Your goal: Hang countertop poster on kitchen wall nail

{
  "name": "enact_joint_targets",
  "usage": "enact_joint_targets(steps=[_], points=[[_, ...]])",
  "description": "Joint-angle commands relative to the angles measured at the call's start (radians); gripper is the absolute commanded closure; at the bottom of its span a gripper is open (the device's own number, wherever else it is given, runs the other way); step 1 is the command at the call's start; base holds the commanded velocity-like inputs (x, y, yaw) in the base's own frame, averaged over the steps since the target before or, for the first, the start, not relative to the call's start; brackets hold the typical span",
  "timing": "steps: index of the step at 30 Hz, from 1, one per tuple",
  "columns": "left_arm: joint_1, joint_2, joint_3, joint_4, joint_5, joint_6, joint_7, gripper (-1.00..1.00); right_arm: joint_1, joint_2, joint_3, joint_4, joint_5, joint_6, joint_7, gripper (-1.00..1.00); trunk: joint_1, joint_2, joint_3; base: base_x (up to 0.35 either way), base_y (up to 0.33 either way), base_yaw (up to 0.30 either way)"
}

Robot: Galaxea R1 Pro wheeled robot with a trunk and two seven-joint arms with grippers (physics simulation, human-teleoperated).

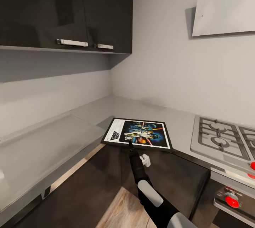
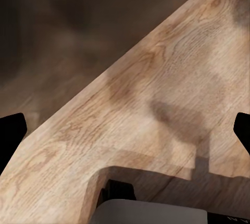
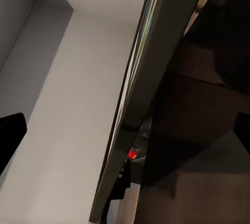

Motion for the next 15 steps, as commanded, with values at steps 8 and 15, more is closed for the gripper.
enact_joint_targets(steps=[8, 15], points=[[0.001, -0.001, 0.003, -0.001, 0.009, 0.003, -0.01, -1.0, -0.001, 0.0, 0.005, 0.0, -0.011, -0.005, 0.007, -1.0, 0.0, -0.001, -0.001, 0.0, 0.0, 0.0], [0.001, 0.0, 0.003, -0.001, 0.01, 0.003, -0.009, -1.0, -0.001, 0.0, 0.005, 0.0, -0.011, -0.005, 0.007, -1.0, 0.0, -0.001, -0.001, 0.0, 0.0, 0.0]])
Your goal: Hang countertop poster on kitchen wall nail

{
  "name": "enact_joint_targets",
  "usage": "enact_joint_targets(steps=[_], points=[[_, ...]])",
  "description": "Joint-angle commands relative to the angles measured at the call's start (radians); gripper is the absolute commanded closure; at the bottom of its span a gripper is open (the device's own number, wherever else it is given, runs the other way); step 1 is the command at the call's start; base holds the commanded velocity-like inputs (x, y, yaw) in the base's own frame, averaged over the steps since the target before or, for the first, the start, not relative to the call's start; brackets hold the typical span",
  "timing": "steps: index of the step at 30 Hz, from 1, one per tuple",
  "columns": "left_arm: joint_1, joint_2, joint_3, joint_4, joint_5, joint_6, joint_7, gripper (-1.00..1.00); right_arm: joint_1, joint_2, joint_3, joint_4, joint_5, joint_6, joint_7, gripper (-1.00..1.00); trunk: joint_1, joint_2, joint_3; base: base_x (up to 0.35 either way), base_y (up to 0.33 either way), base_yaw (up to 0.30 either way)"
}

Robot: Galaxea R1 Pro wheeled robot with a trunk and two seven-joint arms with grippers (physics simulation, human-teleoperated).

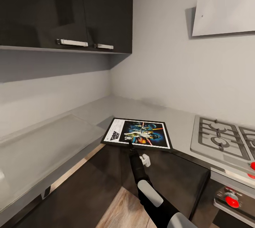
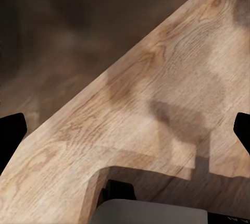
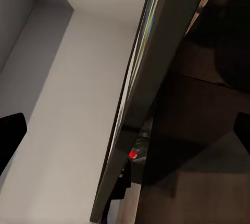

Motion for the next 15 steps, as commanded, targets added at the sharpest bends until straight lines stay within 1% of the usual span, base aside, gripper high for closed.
enact_joint_targets(steps=[1, 15], points=[[0.001, 0.0, 0.003, -0.001, 0.01, 0.003, -0.009, -1.0, -0.001, 0.0, 0.005, 0.002, -0.011, -0.005, 0.007, -1.0, 0.0, -0.001, -0.001, 0.0, 0.0, 0.0], [0.001, 0.0, 0.003, -0.001, 0.009, 0.003, -0.009, -1.0, -0.001, 0.0, 0.005, 0.002, -0.011, -0.004, 0.008, -1.0, 0.0, -0.001, -0.001, 0.0, 0.0, 0.0]])
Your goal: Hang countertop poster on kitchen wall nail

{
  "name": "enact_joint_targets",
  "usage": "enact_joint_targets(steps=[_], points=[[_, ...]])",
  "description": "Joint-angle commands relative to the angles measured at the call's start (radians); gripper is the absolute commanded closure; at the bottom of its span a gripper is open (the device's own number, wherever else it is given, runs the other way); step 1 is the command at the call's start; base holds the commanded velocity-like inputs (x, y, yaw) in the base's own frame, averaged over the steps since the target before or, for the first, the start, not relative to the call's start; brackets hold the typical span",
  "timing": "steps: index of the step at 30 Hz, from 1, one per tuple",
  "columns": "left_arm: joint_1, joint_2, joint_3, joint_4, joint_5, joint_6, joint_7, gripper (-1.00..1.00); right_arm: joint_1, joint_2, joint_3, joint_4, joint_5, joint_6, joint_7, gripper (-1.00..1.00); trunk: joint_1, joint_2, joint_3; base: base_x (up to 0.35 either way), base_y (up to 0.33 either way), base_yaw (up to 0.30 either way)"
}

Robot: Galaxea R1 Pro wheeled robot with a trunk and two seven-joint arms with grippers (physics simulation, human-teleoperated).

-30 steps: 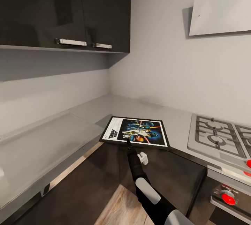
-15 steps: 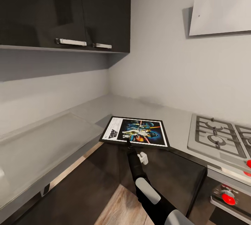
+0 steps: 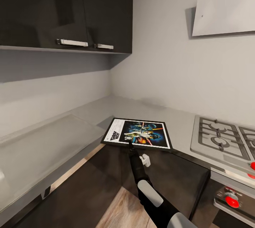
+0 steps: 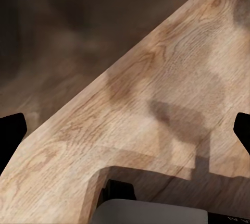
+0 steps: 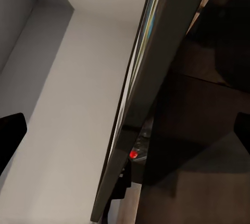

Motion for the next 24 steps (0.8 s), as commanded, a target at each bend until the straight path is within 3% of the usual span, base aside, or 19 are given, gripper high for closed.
enact_joint_targets(steps=[1, 10, 24], points=[[0.001, 0.0, 0.003, -0.001, 0.01, 0.003, -0.009, -1.0, -0.001, 0.0, 0.005, 0.002, -0.011, -0.005, 0.007, -1.0, 0.0, -0.001, -0.001, 0.0, 0.0, 0.0], [0.001, -0.003, 0.002, 0.0, 0.009, 0.004, -0.008, -1.0, -0.001, 0.0, 0.005, 0.002, -0.011, -0.005, 0.007, -1.0, 0.0, -0.001, -0.001, 0.0, 0.0, 0.0], [0.001, -0.068, -0.016, 0.026, 0.003, 0.004, -0.003, -1.0, -0.001, 0.0, 0.005, 0.002, -0.011, -0.005, 0.007, -1.0, 0.0, -0.001, -0.001, 0.0, 0.0, 0.0]])
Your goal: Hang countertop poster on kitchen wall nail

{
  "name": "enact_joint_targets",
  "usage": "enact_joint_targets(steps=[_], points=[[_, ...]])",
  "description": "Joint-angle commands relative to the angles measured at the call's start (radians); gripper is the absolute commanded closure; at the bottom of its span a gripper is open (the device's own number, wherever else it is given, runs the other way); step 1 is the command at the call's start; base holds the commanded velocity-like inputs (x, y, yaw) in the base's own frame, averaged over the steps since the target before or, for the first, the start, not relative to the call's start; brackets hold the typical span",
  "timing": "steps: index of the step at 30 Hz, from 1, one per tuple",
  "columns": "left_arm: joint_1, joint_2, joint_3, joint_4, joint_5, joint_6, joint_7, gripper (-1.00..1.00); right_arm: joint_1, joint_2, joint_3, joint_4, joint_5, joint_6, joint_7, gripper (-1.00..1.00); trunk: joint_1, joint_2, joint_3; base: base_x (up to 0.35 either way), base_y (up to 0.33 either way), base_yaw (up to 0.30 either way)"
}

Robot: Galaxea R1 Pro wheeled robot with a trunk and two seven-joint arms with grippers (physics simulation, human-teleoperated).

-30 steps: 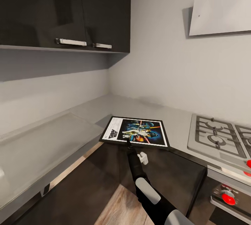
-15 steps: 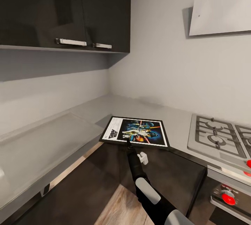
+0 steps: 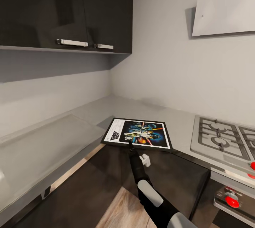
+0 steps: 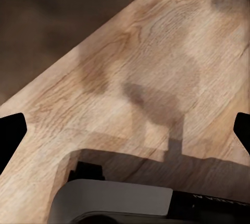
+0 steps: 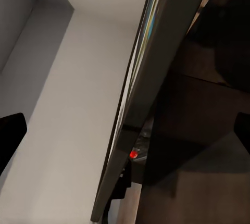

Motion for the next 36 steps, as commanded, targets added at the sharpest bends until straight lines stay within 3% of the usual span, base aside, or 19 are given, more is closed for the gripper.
enact_joint_targets(steps=[1, 36], points=[[0.001, -0.001, 0.003, -0.001, 0.01, 0.003, -0.009, -1.0, -0.001, 0.0, 0.005, 0.002, -0.011, -0.005, 0.007, -1.0, 0.0, -0.001, -0.001, 0.0, 0.0, 0.0], [0.001, -0.004, 0.005, -0.004, 0.011, 0.001, -0.009, -1.0, -0.001, 0.0, 0.005, 0.002, -0.012, -0.006, 0.007, -1.0, 0.0, -0.001, -0.001, 0.023, 0.0, 0.0]])
